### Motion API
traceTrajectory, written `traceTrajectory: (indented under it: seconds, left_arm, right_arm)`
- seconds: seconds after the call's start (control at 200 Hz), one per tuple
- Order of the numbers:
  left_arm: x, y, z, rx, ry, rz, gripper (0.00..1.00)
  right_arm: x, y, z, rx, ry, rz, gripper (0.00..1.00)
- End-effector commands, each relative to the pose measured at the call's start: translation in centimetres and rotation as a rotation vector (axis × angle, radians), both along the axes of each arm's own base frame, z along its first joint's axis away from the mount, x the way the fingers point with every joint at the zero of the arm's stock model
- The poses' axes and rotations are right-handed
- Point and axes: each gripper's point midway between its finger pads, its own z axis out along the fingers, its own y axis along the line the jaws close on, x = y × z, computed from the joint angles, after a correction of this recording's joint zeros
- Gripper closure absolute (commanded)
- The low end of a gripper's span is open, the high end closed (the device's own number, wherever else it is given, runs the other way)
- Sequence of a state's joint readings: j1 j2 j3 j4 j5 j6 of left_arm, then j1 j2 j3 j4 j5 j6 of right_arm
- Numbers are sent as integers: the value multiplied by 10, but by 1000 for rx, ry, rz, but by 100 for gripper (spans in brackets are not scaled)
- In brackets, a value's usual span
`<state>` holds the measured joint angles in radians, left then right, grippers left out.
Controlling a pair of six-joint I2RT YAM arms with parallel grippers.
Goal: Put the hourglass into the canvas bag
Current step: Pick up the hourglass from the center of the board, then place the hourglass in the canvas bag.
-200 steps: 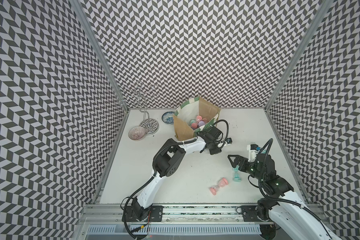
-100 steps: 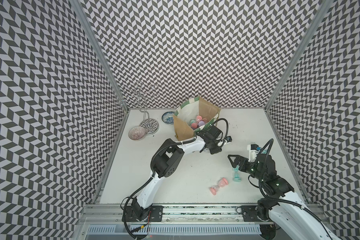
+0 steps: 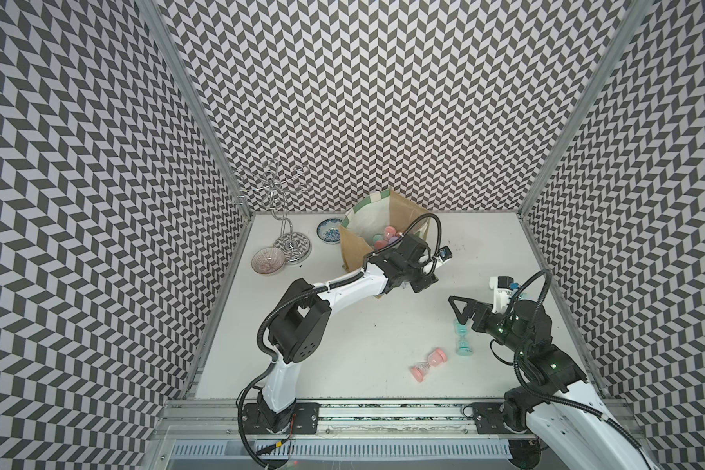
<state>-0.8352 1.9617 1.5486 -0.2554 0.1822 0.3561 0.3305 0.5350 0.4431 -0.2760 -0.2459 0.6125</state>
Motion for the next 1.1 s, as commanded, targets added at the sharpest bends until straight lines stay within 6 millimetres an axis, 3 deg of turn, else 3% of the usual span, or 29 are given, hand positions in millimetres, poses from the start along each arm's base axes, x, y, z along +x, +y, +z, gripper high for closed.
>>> traceTrajectory:
  seconds: [0.0, 0.39, 0.576, 0.716, 0.916, 1.091]
  left_arm:
    - [-7, -4, 44, -131, -11, 11, 73]
    - [-18, 24, 141, -347, -22, 140, 77]
    - [-6, 45, 182, -427, -64, 263, 78]
    - [14, 63, 206, -477, -103, 360, 77]
    - [54, 91, 223, -532, -121, 487, 77]
    - [96, 112, 216, -551, -137, 589, 76]
  right_arm:
    - [2, 3, 38, 19, -118, 25, 1]
    - [5, 20, 82, 70, -255, 117, 1]
    - [13, 32, 97, 110, -304, 165, 1]
    - [23, 42, 102, 118, -317, 205, 1]
    - [35, 52, 110, 130, -347, 246, 1]
    - [46, 60, 112, 121, -359, 277, 1]
